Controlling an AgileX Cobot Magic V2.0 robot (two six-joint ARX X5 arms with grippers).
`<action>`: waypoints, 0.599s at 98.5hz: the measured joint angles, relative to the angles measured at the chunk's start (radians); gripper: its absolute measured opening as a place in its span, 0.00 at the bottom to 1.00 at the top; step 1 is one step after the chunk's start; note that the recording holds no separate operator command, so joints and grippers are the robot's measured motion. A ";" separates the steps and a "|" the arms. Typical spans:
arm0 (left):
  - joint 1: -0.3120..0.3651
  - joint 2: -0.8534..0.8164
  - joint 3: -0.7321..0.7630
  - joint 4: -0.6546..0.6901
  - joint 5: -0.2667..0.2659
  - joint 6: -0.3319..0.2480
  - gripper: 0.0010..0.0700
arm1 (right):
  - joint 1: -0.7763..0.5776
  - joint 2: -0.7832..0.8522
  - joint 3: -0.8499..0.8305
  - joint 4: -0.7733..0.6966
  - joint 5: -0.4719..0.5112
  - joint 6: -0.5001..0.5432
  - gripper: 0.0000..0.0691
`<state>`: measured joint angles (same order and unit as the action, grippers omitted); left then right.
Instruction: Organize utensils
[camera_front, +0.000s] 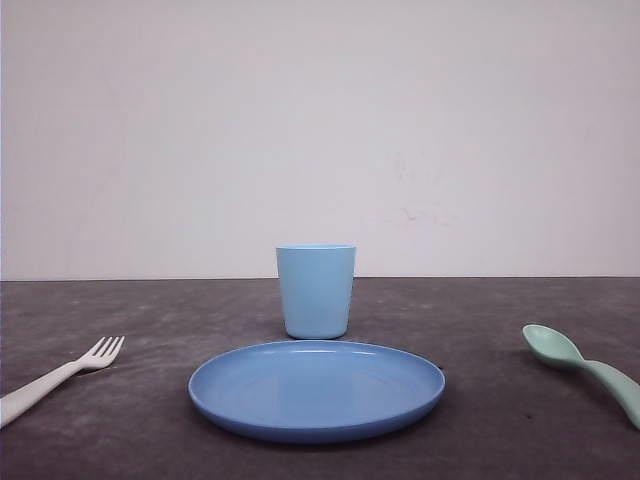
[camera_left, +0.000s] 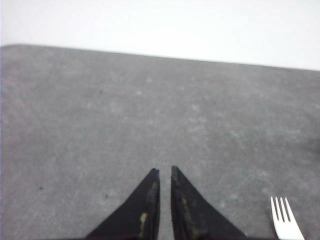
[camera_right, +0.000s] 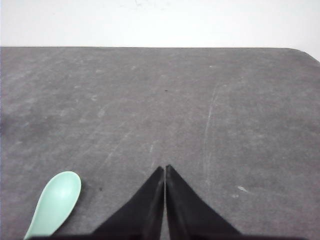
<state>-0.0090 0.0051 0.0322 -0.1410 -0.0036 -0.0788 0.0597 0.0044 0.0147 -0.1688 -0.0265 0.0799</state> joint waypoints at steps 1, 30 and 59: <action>0.000 0.000 0.000 0.000 0.000 0.000 0.01 | 0.000 0.000 0.000 0.000 0.000 0.002 0.01; 0.000 0.000 0.000 0.059 0.120 -0.131 0.01 | 0.000 0.000 0.006 -0.002 -0.077 0.150 0.01; 0.000 0.016 0.135 0.101 0.255 -0.307 0.01 | 0.000 0.023 0.245 -0.063 -0.132 0.295 0.01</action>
<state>-0.0090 0.0216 0.1673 -0.0399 0.2516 -0.3862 0.0597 0.0277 0.2600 -0.2321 -0.1581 0.3748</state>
